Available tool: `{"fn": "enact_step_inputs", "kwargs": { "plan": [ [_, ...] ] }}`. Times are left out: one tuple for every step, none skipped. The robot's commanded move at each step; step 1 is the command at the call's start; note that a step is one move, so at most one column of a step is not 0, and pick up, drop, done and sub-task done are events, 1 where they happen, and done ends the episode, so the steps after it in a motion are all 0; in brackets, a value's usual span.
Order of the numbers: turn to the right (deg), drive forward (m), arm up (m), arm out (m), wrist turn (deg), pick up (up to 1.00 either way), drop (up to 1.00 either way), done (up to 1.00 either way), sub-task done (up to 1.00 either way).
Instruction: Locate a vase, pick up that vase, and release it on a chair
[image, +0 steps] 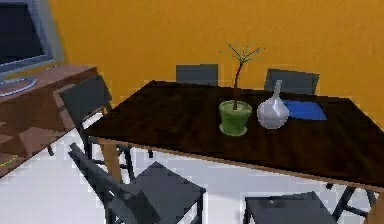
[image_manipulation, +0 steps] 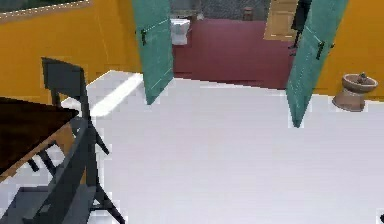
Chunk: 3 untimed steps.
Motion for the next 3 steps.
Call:
{"fn": "enact_step_inputs", "kwargs": {
  "plan": [
    [0.0, 0.40, 0.00, 0.00, 0.0, 0.00, 0.00, 0.00, 0.00],
    [-45.0, 0.00, 0.00, 0.00, 0.0, 0.00, 0.00, 0.00, 0.00],
    [-9.0, 0.00, 0.00, 0.00, 0.0, 0.00, 0.00, 0.00, 0.00]
  ]
}}
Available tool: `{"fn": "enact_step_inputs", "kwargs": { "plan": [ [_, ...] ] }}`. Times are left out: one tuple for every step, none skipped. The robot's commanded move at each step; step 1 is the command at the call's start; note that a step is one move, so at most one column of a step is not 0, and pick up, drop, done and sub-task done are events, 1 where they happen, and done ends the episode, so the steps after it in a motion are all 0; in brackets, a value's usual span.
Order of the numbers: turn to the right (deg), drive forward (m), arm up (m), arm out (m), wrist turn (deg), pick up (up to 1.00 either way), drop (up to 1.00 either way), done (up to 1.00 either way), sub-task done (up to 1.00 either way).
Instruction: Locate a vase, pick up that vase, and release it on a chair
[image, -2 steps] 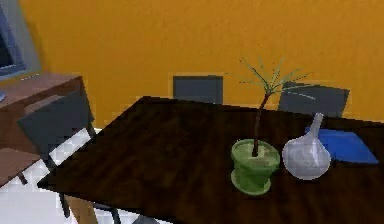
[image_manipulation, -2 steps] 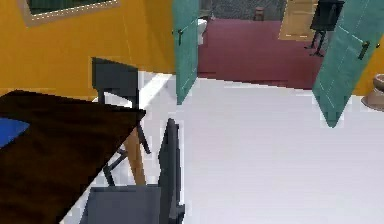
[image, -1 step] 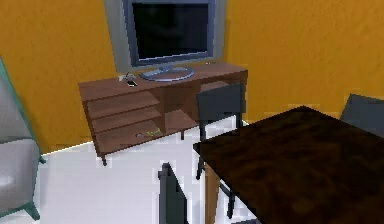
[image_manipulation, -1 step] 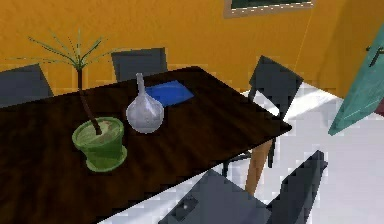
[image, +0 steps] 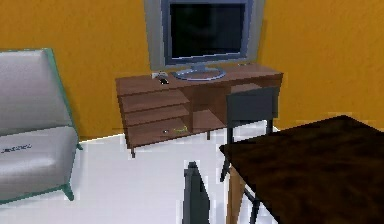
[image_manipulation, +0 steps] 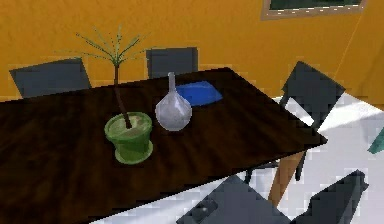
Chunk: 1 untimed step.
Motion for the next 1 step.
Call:
{"fn": "enact_step_inputs", "kwargs": {
  "plan": [
    [0.0, 0.00, 0.50, 0.00, 0.0, 0.00, 0.00, 0.00, 0.00]
  ]
}}
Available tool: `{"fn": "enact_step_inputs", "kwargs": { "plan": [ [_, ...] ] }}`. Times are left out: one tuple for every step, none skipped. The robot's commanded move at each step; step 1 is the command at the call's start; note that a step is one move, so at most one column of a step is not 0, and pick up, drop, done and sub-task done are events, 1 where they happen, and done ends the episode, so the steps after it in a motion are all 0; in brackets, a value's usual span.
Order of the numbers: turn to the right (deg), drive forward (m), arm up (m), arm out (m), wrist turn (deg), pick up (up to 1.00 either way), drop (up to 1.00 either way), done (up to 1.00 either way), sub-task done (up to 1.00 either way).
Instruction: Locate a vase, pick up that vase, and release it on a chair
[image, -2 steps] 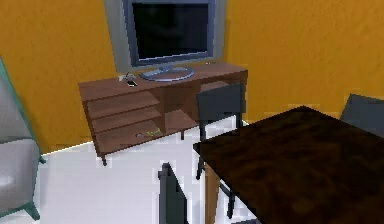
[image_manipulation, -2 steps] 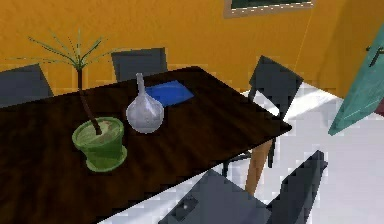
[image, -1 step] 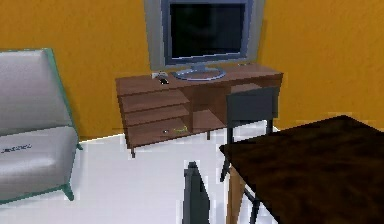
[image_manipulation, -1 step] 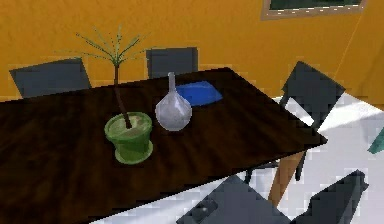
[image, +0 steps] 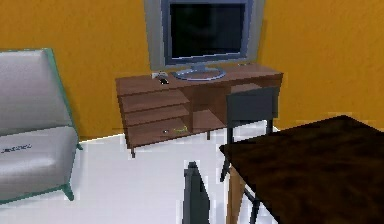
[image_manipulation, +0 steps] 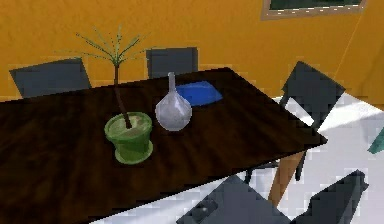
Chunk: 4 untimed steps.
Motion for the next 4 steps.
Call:
{"fn": "enact_step_inputs", "kwargs": {
  "plan": [
    [0.0, 0.00, 0.38, 0.00, 0.0, 0.00, 0.00, 0.00, 0.00],
    [0.0, 0.00, 0.00, 0.46, 0.0, 0.00, 0.00, 0.00, 0.00],
    [0.0, 0.00, 0.00, 0.00, 45.0, 0.00, 0.00, 0.00, 0.00],
    [0.0, 0.00, 0.00, 0.00, 45.0, 0.00, 0.00, 0.00, 0.00]
  ]
}}
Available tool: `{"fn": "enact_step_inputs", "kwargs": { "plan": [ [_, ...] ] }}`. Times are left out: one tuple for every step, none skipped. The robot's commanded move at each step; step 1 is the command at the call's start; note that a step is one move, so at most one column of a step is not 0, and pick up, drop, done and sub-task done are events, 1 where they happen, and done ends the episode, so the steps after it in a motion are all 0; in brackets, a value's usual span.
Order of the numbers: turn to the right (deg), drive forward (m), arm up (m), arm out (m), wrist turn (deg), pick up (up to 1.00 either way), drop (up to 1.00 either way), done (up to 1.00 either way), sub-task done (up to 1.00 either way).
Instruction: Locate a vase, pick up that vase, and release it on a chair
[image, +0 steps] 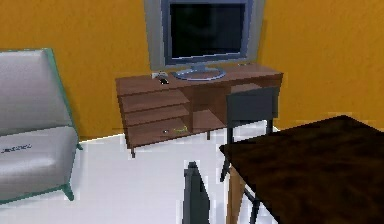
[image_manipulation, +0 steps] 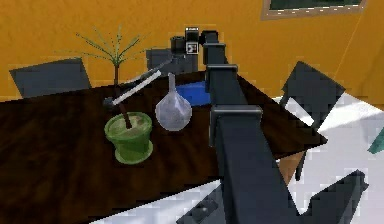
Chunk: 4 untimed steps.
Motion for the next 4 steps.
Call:
{"fn": "enact_step_inputs", "kwargs": {
  "plan": [
    [0.0, 0.00, 0.00, 0.00, 45.0, 0.00, 0.00, 0.00, 0.00],
    [0.0, 0.00, 0.00, 0.00, 27.0, 0.00, 0.00, 0.00, 0.00],
    [0.0, 0.00, -0.24, 0.00, 0.0, 0.00, 0.00, 0.00, 0.00],
    [0.0, 0.00, 0.00, 0.00, 0.0, 1.00, 0.00, 0.00, 0.00]
  ]
}}
